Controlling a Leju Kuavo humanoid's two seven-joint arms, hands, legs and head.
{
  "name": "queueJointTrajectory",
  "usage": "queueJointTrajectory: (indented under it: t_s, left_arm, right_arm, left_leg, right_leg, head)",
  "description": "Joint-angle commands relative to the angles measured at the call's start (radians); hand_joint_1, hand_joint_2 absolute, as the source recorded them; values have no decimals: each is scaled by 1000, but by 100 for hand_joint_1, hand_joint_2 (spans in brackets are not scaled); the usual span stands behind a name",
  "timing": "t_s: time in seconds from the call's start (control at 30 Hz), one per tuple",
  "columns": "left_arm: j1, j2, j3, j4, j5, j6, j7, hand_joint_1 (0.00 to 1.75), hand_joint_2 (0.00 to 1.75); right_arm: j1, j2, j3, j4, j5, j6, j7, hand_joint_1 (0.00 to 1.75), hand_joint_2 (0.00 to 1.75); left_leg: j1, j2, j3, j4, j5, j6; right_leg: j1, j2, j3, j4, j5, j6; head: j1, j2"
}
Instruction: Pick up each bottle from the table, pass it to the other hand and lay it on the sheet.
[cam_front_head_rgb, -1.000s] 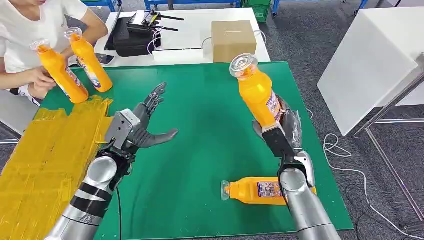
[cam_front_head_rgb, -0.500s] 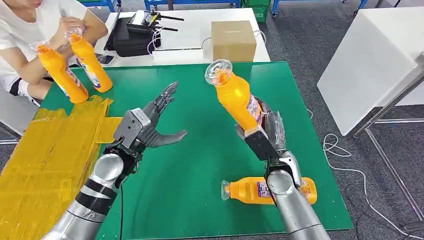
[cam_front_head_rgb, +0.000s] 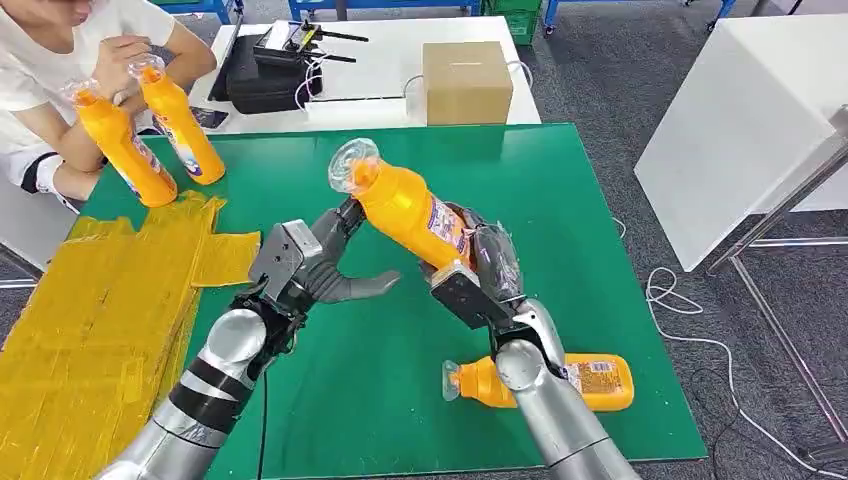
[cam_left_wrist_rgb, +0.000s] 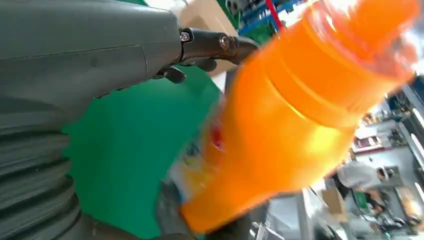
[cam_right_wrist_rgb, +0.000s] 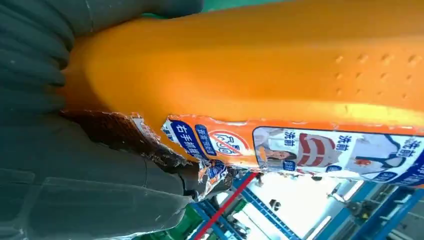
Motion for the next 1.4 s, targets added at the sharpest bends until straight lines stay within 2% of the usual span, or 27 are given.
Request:
queueJointTrajectory:
  t_s: [0.03,0.43,0.6,1.07,1.1,1.23,1.3,1.4]
  left_arm:
    - [-50,-14,-57,84,60,-4,-5,0,175]
    - [-49,-12,-48,75,122,-9,-20,0,175]
    - [-46,-14,-7,54,173,18,-28,0,175]
    - [-46,-15,2,52,178,26,-26,0,175]
    - [-43,-19,6,53,184,36,-26,0,175]
    - [-40,-30,38,48,204,102,-40,3,175]
    - [-33,-34,46,43,208,130,-46,175,175]
    - [-21,-36,57,32,209,158,-62,175,175]
  right_arm:
    - [-87,21,79,149,-2,-22,-15,171,175]
    - [-96,29,119,177,1,-22,-23,173,175]
    - [-96,32,141,217,-3,-14,-28,173,175]
    - [-93,32,143,221,-3,-17,-28,171,175]
    - [-95,30,143,224,-4,-14,-28,175,175]
    - [-95,27,147,238,-14,-2,-30,171,175]
    - [-96,23,141,247,-27,5,-30,173,175]
    - [-99,18,133,255,-32,2,-31,169,175]
  left_leg:
    - [1,0,1,0,-1,-1]
    - [1,0,1,0,0,0]
    - [1,1,2,0,-1,-1]
    - [1,0,1,0,-1,0]
    - [1,0,1,0,-1,-1]
    - [2,0,3,0,-1,-1]
    - [2,0,3,0,-1,-1]
    - [1,0,2,0,-1,-1]
  right_leg:
    - [1,0,1,-1,0,1]
    - [1,0,1,-1,0,1]
    - [1,0,2,-1,0,1]
    - [1,0,1,0,0,0]
    - [1,0,2,-1,0,1]
    - [2,0,4,-2,0,1]
    - [2,0,3,-2,0,1]
    - [1,-1,3,-2,0,1]
  head:
    - [0,0]
    - [0,0]
    - [0,0]
    - [0,0]
    - [0,0]
    - [0,0]
    - [0,0]
    - [0,0]
